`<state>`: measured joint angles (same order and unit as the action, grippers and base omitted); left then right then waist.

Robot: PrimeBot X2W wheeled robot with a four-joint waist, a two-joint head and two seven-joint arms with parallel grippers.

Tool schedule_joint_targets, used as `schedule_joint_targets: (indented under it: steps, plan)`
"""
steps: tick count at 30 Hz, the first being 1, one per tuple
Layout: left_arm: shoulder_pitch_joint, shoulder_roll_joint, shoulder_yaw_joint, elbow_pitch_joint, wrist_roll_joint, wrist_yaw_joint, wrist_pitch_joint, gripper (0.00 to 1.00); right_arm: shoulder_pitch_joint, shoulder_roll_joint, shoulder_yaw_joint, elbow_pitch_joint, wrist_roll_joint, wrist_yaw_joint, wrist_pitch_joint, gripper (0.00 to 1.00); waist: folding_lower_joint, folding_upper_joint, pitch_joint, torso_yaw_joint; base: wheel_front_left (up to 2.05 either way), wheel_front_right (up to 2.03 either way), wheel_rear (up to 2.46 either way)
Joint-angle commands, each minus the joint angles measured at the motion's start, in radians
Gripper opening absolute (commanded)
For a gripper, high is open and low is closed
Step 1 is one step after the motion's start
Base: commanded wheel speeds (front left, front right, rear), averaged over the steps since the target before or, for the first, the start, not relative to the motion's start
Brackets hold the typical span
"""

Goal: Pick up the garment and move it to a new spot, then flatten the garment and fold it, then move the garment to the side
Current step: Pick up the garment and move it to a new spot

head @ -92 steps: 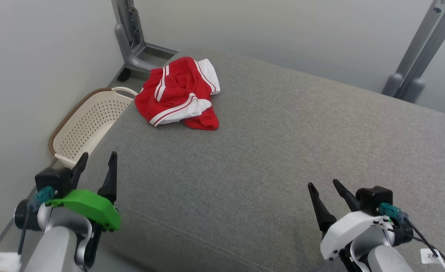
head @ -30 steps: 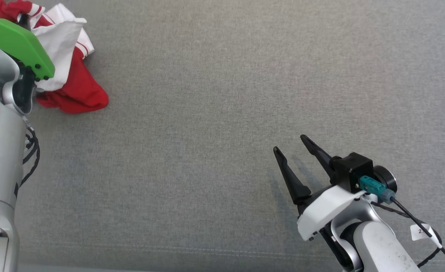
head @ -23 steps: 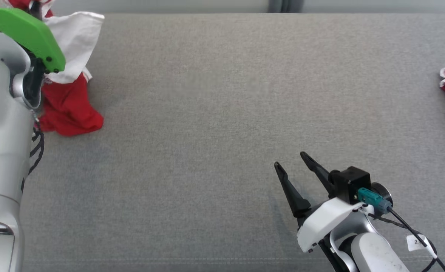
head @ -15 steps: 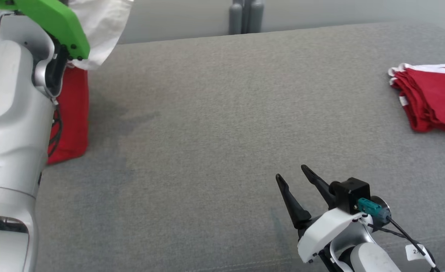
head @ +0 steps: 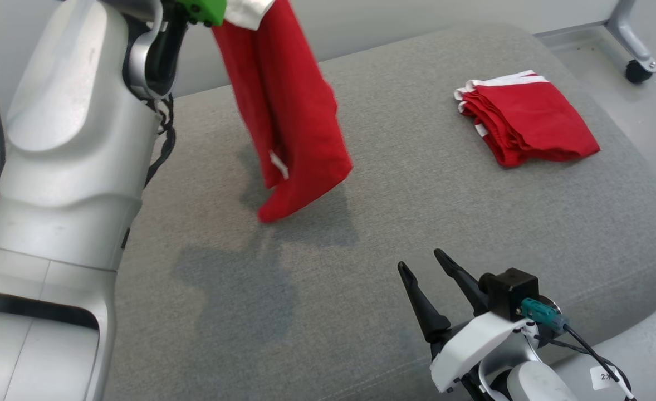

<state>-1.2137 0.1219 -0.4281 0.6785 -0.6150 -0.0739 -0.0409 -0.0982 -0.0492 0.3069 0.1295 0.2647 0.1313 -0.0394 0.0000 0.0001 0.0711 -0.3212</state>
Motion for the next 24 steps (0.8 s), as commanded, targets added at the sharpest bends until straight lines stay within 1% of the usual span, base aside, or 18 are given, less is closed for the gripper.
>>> schedule_joint_targets:
  steps: [1,4,6,9,12,18,24]
  plan:
    - [-0.016,-0.003,0.006,-0.009,-0.005,0.003,-0.014,0.0,-0.008,-0.001,0.002,0.005,0.009,-0.001,-0.009,1.0,0.0,-0.0001,0.004,-0.053,0.0,0.0,0.0]
    - [-0.012,-0.032,0.017,-0.036,-0.032,0.005,-0.067,0.0,-0.011,-0.001,-0.002,0.011,0.006,-0.001,-0.018,1.0,0.0,-0.0001,0.013,-0.059,0.0,0.0,0.0]
    - [-0.002,-0.046,0.019,-0.041,-0.052,0.011,-0.086,0.0,-0.013,-0.001,-0.016,0.011,0.003,-0.001,-0.022,1.0,0.0,-0.0001,0.025,-0.047,0.0,0.0,0.0]
    - [0.048,-0.057,0.006,-0.025,-0.075,0.015,-0.095,0.0,-0.019,0.0,-0.022,0.012,0.002,-0.001,-0.028,1.0,0.0,-0.0001,0.037,-0.017,0.0,0.0,0.0]
    - [0.108,-0.062,-0.011,-0.003,-0.091,0.015,-0.108,0.0,-0.023,-0.001,-0.033,0.012,-0.002,-0.001,-0.029,1.0,0.0,-0.0001,0.049,0.032,0.0,0.0,0.0]
    - [0.286,-0.026,-0.017,0.066,-0.091,0.032,-0.154,0.0,-0.02,-0.001,-0.049,0.008,-0.012,-0.001,-0.027,1.0,0.0,-0.0001,0.056,0.134,0.0,0.0,0.0]
    - [0.457,0.023,-0.007,0.105,-0.106,0.044,-0.181,0.0,0.0,-0.001,-0.059,0.009,-0.02,-0.001,-0.013,1.0,0.0,-0.0001,0.032,0.205,0.0,0.0,0.0]
